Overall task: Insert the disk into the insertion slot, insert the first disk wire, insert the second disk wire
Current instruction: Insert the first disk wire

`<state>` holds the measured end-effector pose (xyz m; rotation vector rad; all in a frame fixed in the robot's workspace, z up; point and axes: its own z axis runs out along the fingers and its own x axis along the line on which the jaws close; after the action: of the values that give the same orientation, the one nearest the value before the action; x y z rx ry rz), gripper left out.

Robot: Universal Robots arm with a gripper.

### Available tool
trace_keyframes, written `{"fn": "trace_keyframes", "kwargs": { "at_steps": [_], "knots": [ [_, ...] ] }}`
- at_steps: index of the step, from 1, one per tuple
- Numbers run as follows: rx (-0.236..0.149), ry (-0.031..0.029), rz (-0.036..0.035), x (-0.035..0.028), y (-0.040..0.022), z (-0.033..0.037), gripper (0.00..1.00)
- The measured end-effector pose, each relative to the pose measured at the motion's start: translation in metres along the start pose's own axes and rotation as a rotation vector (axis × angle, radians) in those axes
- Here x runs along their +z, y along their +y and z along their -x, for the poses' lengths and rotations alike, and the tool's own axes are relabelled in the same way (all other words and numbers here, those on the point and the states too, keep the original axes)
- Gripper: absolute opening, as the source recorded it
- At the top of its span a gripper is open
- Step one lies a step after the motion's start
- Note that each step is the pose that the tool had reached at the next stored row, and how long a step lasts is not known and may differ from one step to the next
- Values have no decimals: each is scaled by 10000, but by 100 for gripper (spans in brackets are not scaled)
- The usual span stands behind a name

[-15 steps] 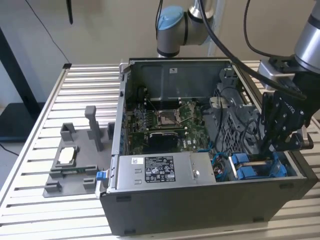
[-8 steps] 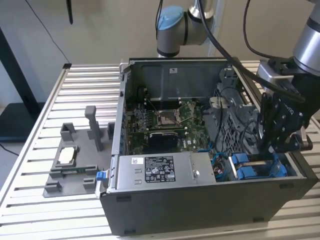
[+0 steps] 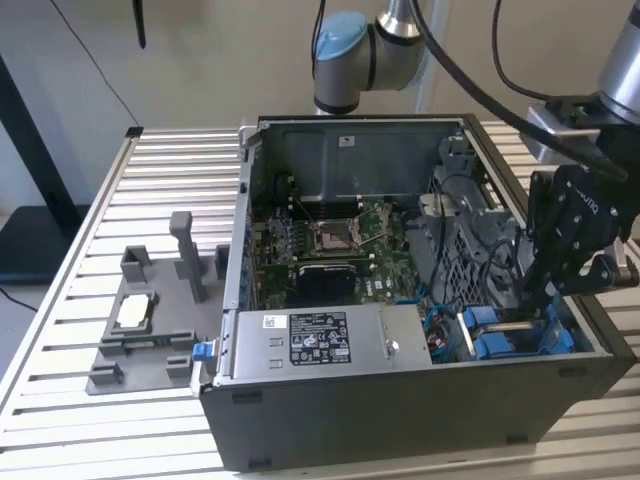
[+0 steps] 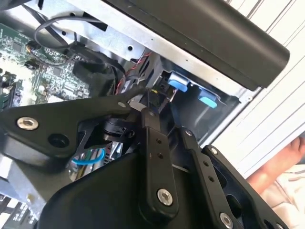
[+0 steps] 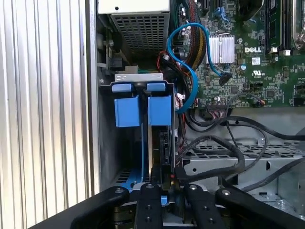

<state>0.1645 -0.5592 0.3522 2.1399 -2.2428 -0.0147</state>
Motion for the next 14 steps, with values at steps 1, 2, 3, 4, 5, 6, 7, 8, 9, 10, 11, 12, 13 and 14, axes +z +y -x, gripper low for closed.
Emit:
{"fn": "trace_keyframes", "kwargs": {
  "at_steps": [1, 2, 3, 4, 5, 6, 7, 8, 9, 10, 11, 12, 13, 14],
  "knots": [
    [0, 0, -1, -46, 2, 0, 26],
    [0, 1, -1, -90, 3, 0, 26],
    [-1, 1, -1, -134, 4, 2, 26],
    [-1, 0, -1, -176, 6, 3, 26],
    [-1, 1, -1, -220, 8, 5, 26],
    [-1, 1, -1, -266, 10, 6, 26],
    [0, 0, 0, -310, 12, 7, 26],
    [0, 1, 0, -358, 14, 8, 26],
    [-1, 2, -1, -398, 15, 9, 26],
    [-1, 0, 0, -428, 16, 13, 26],
    [-1, -1, -5, -446, 17, 21, 26],
    [-1, 12, -9, -449, 17, 37, 26],
    [1, 76, -13, -450, 18, 55, 26],
    [3, 103, -14, -451, 20, 76, 26]
  ]
}}
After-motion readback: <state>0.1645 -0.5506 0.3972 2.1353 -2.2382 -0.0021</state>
